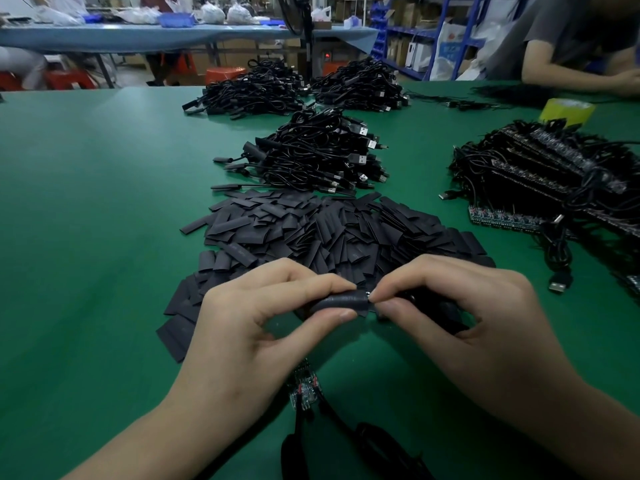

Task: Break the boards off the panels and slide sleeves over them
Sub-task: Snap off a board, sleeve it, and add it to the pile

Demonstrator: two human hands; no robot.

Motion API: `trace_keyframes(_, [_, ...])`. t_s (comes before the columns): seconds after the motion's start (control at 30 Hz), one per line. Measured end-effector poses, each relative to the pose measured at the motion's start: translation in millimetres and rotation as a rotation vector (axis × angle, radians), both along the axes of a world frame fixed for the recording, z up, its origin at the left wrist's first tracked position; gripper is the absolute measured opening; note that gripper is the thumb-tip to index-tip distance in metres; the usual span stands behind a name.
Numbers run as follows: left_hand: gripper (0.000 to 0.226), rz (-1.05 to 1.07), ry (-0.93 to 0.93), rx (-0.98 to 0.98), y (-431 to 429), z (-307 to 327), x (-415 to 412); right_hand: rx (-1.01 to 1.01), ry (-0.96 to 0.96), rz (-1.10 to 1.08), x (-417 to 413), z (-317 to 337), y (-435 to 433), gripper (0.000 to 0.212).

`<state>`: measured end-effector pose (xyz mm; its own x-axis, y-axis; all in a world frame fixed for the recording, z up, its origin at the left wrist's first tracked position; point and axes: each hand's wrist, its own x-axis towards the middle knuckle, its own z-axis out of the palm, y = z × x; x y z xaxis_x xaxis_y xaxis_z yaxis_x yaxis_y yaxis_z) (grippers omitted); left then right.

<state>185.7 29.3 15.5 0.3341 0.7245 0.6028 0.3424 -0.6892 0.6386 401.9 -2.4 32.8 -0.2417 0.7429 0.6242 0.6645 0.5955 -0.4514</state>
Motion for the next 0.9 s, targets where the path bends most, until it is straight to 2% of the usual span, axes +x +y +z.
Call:
trace_keyframes(0.13, [0.019, 0.024, -0.013, 0.02, -0.4, 1.2, 0.6, -0.062, 0.061, -0.017, -2.1, -2.0, -2.4, 0.009])
trace_keyframes(0.2, [0.019, 0.055, -0.024, 0.04, -0.3, 1.6, 0.4, -0.23, 0.21, 0.017, -2.4, -2.8, -3.5, 0.012])
trace_keyframes(0.3, [0.022, 0.089, -0.023, 0.051, -1.0, 1.8, 0.0, -0.485, 0.403, 0.125, -0.7, -1.0, -1.4, 0.006])
trace_keyframes(0.43, [0.021, 0.119, 0.0, 0.059, -1.6, 1.5, 1.5, -0.574, 0.444, 0.184, -3.9, -0.6, -0.5, 0.016])
trace_keyframes(0.53, [0.025, 0.179, 0.033, 0.079, -1.8, 2.1, 3.0, -0.526, 0.429, 0.149, -7.7, -4.4, -2.9, 0.019])
trace_keyframes(0.63, [0.032, 0.242, 0.013, 0.087, -3.1, 2.1, 5.6, -0.368, 0.307, 0.051, -12.9, -6.1, -6.8, 0.012])
trace_keyframes(0.8, [0.042, 0.23, -0.05, 0.046, -9.8, 5.0, 11.8, -0.095, 0.116, -0.056, -13.7, -4.5, -8.1, 0.01])
trace_keyframes(0.9, [0.055, 0.188, -0.077, -0.002, -8.1, 6.1, 11.6, -0.019, 0.053, -0.069, -12.7, -5.0, -7.5, 0.006])
